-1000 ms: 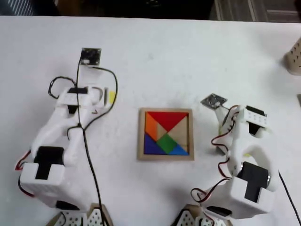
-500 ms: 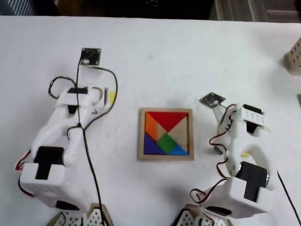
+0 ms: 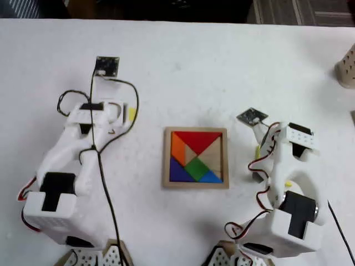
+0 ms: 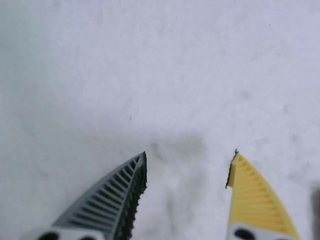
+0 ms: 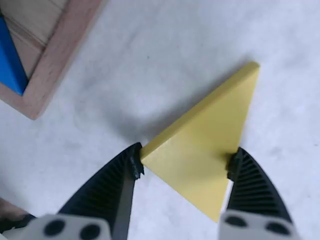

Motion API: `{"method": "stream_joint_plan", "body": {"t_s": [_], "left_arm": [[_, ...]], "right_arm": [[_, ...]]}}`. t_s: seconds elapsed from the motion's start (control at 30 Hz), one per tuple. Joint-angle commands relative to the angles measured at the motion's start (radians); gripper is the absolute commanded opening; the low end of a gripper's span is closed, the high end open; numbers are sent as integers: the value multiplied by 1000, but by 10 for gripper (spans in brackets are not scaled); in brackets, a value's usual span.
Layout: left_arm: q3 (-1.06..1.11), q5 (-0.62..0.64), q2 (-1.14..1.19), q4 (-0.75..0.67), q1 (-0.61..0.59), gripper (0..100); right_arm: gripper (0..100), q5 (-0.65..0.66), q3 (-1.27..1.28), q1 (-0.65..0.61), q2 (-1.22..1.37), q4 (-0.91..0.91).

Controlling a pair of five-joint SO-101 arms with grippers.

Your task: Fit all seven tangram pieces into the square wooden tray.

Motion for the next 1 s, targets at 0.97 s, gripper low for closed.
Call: {"method": "stream_joint_plan", "body": {"t_s": [0.97], "left_arm": [[-49,-11,-4,5,-13,284]], "right_arm": [[158,-77,-80,41,-16,16]]}}
